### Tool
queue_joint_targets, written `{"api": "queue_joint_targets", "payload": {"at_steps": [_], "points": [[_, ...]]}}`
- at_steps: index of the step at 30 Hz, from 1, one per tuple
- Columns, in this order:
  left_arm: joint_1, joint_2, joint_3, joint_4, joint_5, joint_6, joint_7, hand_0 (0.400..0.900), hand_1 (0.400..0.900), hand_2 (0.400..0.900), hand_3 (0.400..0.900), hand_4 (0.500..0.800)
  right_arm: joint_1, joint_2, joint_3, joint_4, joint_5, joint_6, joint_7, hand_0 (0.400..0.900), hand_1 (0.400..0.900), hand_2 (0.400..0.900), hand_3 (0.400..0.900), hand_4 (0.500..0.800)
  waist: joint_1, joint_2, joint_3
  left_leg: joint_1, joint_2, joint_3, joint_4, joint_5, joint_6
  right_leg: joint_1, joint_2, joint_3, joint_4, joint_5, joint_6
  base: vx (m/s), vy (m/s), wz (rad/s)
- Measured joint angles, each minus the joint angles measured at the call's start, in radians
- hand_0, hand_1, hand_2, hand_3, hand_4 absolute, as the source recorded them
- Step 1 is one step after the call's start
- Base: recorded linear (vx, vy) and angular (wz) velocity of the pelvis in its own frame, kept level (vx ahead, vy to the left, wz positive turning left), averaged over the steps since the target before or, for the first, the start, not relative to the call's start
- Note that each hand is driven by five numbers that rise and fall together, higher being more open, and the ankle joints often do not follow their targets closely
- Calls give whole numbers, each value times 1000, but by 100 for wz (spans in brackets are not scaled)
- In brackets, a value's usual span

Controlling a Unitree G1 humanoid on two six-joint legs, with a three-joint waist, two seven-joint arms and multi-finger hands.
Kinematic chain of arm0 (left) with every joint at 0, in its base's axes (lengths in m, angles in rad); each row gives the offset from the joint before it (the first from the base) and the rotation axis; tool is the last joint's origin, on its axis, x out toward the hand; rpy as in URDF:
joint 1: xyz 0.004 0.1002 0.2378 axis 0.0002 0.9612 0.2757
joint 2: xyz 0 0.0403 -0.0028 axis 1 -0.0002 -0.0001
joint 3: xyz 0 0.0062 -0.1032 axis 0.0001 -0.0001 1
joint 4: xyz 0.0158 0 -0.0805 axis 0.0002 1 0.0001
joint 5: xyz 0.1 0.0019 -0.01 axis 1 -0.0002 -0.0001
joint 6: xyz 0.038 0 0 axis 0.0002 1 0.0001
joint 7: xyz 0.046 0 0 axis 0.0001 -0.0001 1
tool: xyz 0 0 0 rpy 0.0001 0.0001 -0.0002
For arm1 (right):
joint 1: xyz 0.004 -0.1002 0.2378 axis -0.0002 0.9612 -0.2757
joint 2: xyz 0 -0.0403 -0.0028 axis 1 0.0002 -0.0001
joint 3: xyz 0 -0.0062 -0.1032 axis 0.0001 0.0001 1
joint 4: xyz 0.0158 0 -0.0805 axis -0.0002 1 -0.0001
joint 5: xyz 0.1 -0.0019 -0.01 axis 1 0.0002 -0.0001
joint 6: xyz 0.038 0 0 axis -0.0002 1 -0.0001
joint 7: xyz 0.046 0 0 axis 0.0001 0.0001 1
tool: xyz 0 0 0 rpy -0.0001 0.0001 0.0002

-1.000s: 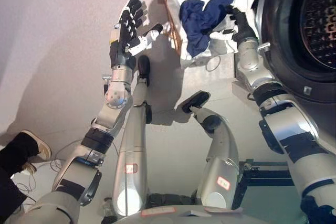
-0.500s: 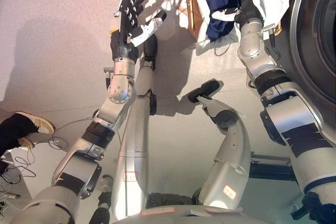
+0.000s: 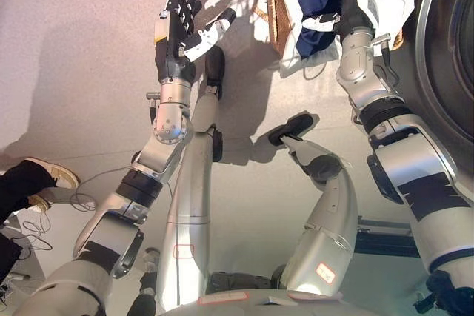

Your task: Put the clothes in the basket into the washing machine.

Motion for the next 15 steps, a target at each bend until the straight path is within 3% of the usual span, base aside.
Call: {"api": "queue_joint_targets", "payload": {"at_steps": [7, 15], "points": [[-1, 26, -20, -29, 0, -1, 12, 900, 900, 900, 900, 800, -2, -4, -4, 39, -60, 10, -46, 900, 900, 900, 900, 800, 0, 4, 2, -5, -3, 10, 28, -13, 5, -8, -12, 17, 19, -4, 1, 0, 0, 0], [-1, 30, -30, -35, 0, -2, 6, 900, 900, 900, 900, 800, -2, -8, -5, 55, -61, 21, -41, 900, 900, 900, 900, 800, -1, 7, 4, -34, -3, 14, 65, -25, 10, -31, -21, 27, 42, -7, 1, -1, -2, 0]]}}
